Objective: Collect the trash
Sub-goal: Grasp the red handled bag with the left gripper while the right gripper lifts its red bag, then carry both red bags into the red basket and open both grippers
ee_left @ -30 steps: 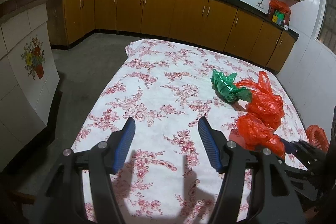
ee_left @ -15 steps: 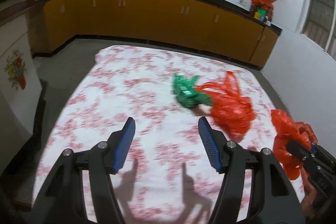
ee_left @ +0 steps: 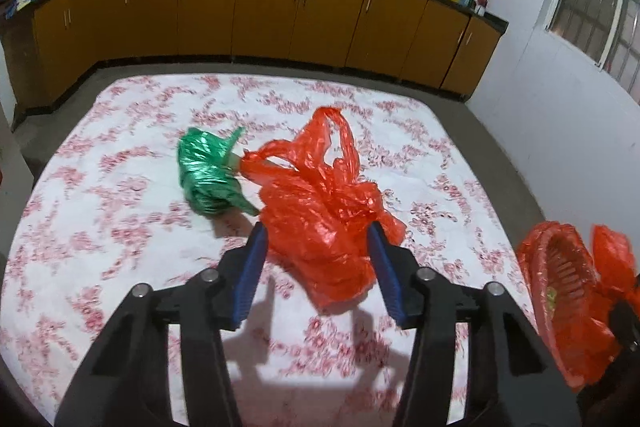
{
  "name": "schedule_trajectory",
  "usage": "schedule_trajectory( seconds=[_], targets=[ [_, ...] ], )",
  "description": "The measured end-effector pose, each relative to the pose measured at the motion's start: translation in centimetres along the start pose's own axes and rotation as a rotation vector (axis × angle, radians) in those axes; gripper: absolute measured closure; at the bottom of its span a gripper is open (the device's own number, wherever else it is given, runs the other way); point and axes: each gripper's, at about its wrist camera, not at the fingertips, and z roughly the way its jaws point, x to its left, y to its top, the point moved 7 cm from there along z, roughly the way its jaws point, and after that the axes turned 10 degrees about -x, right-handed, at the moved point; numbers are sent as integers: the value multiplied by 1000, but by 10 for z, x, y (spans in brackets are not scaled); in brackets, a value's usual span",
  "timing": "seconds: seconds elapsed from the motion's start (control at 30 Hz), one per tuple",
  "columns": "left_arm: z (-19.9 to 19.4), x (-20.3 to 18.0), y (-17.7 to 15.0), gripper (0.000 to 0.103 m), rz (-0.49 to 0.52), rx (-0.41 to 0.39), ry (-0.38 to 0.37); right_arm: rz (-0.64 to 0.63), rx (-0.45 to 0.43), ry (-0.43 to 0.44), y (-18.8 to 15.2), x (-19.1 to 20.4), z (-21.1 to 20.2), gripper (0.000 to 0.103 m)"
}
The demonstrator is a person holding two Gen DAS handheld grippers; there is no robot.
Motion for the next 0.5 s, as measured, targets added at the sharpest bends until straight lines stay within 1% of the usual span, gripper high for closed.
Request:
schedule_trajectory(
  seconds=[0.07, 0.1, 0.13, 0.17, 0.23, 0.27, 0.37, 0.5],
  targets=[
    [10, -1, -2, 56, -12, 23, -2, 3, 4, -10, -2, -6, 0, 69],
    [14, -2, -3, 63, -15, 34, -4, 4, 5, -12, -3, -7, 0, 69],
    [18, -3, -5, 68, -15, 47, -6, 7, 5, -16, -4, -10, 0, 69],
    [20, -4, -6, 76, -11, 50, -8, 7, 4, -20, -6, -11, -2, 69],
    [22, -7, -8, 86, 6, 46, -9, 6, 2, -26, -7, -14, -3, 69],
    [22, -9, -8, 90, 12, 44, -14, 7, 0, -30, -7, -16, -5, 69],
    [19, -14, -8, 94, 31, 22, -22, 15, -4, -34, -7, -20, -11, 69],
    [9, -21, -4, 95, 59, -16, -41, 26, -18, -48, -6, -26, -19, 69]
  ],
)
